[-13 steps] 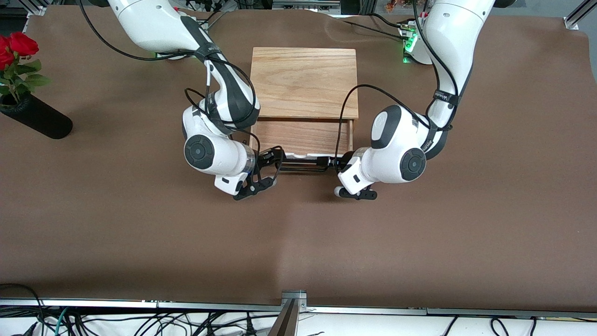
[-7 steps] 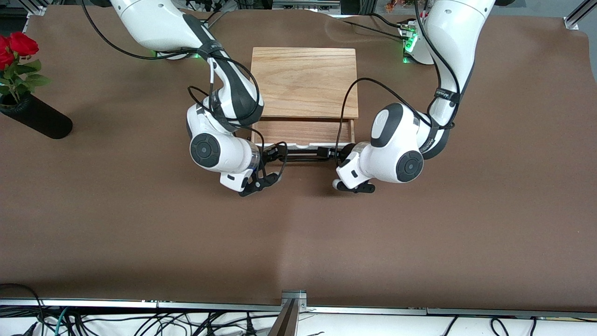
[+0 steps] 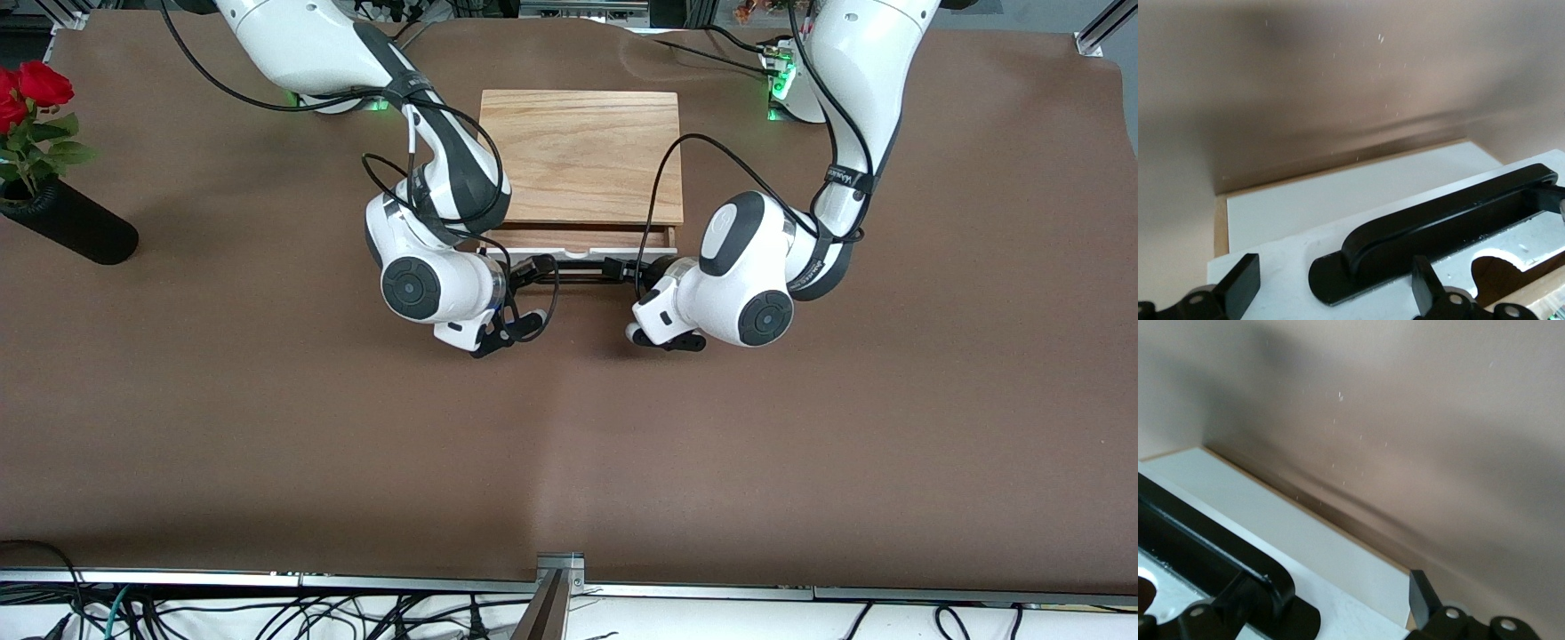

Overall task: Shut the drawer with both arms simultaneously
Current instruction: 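Push the drawer front with both grippers into the wooden cabinet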

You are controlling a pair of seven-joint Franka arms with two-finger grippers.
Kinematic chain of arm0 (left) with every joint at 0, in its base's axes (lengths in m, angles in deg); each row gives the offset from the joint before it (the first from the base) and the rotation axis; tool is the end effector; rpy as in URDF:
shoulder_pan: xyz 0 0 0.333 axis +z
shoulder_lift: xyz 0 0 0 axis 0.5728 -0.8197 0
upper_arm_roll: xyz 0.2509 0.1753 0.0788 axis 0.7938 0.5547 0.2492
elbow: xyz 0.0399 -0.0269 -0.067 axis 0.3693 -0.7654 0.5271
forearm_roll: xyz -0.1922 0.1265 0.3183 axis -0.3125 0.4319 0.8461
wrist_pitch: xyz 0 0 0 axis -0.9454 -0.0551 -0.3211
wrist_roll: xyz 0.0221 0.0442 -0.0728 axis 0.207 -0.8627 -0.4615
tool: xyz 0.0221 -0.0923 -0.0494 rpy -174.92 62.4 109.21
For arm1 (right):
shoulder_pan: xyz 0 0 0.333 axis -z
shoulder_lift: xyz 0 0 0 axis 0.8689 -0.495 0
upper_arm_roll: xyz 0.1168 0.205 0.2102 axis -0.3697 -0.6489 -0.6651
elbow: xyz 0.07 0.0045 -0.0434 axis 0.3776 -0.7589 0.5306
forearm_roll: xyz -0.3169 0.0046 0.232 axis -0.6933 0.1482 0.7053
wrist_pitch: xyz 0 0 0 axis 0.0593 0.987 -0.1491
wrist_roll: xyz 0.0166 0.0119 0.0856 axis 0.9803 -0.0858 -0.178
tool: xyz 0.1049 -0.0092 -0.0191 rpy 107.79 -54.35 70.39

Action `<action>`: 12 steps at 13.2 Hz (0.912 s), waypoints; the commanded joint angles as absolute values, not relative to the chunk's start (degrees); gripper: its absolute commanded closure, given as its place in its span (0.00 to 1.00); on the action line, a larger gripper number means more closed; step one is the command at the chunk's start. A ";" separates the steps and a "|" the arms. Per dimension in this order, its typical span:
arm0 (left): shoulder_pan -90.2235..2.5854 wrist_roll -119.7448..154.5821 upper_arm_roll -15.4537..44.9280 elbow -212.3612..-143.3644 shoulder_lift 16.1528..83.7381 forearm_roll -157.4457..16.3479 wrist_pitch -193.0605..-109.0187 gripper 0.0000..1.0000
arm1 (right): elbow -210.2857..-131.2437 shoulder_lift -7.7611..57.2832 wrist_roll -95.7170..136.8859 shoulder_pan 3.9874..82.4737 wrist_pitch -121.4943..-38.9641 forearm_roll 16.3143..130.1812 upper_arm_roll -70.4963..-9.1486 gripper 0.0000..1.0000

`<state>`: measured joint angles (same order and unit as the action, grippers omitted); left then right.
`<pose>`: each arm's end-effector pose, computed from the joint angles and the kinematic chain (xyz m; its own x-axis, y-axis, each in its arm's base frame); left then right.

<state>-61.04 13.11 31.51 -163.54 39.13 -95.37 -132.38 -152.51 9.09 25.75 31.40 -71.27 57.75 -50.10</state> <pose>0.5721 -0.3540 0.2881 0.8453 -0.1817 -0.5024 0.0404 -0.9159 0.3993 0.5740 0.4047 0.2899 0.8606 0.4426 -0.2518 0.3386 -0.8667 -0.3663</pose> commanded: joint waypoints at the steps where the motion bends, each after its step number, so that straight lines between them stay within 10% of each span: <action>1: -61.57 10.60 31.13 -166.13 42.43 -93.82 -126.61 0.00 | -152.78 9.12 25.44 31.50 -69.90 58.37 -50.02 0.00; 12: -61.58 10.69 30.87 -167.62 42.34 -92.58 -120.54 0.00 | -153.13 6.83 24.83 30.97 -59.89 58.37 -50.02 0.00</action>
